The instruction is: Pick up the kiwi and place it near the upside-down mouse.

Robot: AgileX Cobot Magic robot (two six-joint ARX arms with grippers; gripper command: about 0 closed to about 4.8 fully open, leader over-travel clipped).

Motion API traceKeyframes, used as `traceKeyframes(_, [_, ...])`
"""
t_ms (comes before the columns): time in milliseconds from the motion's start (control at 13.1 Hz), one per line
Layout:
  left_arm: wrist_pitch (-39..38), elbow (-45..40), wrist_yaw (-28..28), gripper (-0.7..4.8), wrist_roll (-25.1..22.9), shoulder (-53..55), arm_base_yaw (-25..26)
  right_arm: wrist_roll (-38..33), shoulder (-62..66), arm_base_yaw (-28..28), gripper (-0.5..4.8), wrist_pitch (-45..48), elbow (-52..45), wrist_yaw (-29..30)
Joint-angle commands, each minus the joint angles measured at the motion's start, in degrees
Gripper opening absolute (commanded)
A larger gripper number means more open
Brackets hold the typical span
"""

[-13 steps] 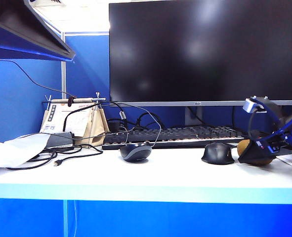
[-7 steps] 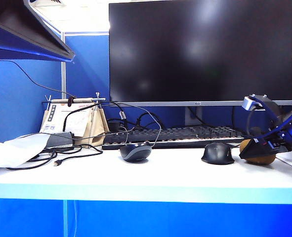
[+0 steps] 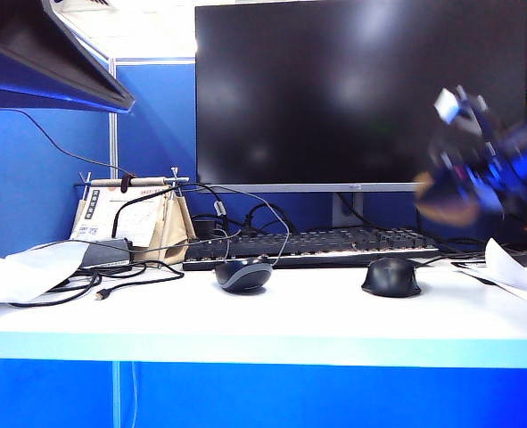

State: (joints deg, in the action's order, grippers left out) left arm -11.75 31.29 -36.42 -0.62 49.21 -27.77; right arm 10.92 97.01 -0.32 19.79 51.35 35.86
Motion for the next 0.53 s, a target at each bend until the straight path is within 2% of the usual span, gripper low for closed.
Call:
traceKeyframes(76, [0.66, 0.17, 0.46, -0.01, -0.5, -0.13, -0.02, 1.55, -4.46, 6.49, 2.29, -0.72, 0.17, -1.25])
traceKeyframes(153, [0.68, 0.17, 0.46, -0.01, -0.52, -0.13, -0.02, 1.57, -5.27, 8.72, 2.29, -0.72, 0.17, -2.32])
traceKeyframes(229, [0.66, 0.17, 0.46, -0.01, -0.52, -0.13, -0.02, 1.53, -6.08, 15.45, 2.29, -0.2, 0.22, -6.21])
traceKeyframes(306, [0.66, 0.17, 0.42, -0.01, -0.5, -0.13, -0.02, 1.53, -5.7, 19.02, 2.29, 0.0, 0.2, -8.41])
traceKeyframes(382, [0.66, 0.17, 0.42, -0.01, -0.5, -0.13, -0.02, 1.42, -5.01, 21.4, 2.29, 0.17, 0.2, -10.29])
traceKeyframes(535, [0.7, 0.17, 0.42, -0.01, -0.5, -0.15, -0.02, 1.07, -2.14, 25.57, 2.29, 1.73, 0.2, -10.45])
